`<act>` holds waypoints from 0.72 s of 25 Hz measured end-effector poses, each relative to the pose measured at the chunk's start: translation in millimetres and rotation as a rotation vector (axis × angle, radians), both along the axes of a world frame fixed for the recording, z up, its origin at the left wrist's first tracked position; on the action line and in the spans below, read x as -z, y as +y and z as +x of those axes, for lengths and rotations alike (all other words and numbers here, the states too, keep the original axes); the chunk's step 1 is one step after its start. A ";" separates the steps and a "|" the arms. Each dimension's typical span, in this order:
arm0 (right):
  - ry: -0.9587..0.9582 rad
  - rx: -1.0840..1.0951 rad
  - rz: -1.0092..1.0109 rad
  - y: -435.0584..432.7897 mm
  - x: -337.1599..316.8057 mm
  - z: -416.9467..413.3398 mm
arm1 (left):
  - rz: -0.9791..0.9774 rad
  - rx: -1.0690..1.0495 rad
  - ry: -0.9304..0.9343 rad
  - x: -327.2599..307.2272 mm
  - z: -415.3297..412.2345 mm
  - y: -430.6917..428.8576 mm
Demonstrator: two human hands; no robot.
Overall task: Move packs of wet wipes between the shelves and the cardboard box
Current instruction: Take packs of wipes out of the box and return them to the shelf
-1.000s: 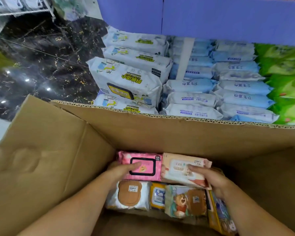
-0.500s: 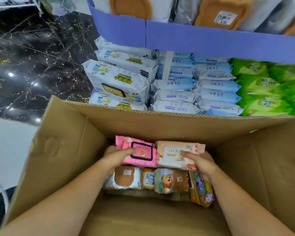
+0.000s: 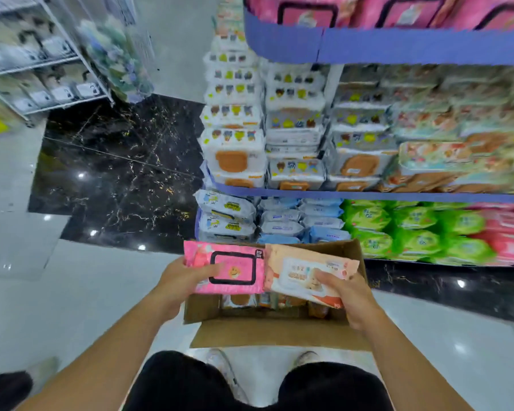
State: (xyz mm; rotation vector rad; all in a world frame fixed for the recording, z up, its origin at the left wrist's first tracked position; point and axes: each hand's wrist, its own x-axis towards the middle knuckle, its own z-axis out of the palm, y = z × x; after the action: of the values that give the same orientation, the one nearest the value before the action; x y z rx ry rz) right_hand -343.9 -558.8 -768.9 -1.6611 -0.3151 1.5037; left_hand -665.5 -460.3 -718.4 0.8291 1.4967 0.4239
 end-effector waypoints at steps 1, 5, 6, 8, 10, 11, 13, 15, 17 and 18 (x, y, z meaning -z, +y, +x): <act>0.003 0.020 0.026 -1.3 -38.9 2.2 | 0.024 0.003 -0.021 -38.5 0.6 0.4; -0.008 0.037 0.168 1.1 -176.6 18.2 | 0.155 0.043 -0.117 -167.4 9.0 17.6; -0.022 0.030 0.208 3.1 -204.9 24.5 | 0.200 0.058 -0.157 -194.0 13.5 24.3; -0.073 0.062 0.296 7.6 -255.3 38.1 | 0.291 0.100 -0.250 -241.4 24.1 39.3; -0.131 0.086 0.379 9.3 -300.2 46.8 | 0.368 0.148 -0.312 -283.8 35.0 56.7; -0.162 0.101 0.407 9.0 -321.2 49.0 | 0.392 0.171 -0.352 -302.2 40.4 66.8; -0.222 0.142 0.478 4.2 -357.7 52.5 | 0.433 0.197 -0.416 -335.9 54.5 84.9; -0.274 0.182 0.562 -3.8 -390.5 60.0 | 0.467 0.254 -0.498 -364.1 72.9 95.5; -0.313 0.223 0.612 -10.7 -416.4 71.9 | 0.500 0.310 -0.560 -387.7 93.5 99.2; -0.322 0.240 0.653 -14.9 -426.6 79.0 | 0.510 0.332 -0.587 -399.0 105.6 99.1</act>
State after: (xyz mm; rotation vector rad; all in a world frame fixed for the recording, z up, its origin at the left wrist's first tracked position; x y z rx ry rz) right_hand -264.9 -573.7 -342.3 -1.3362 -0.6746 0.8229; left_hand -559.9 -361.2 -319.4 1.2020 0.6925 0.7384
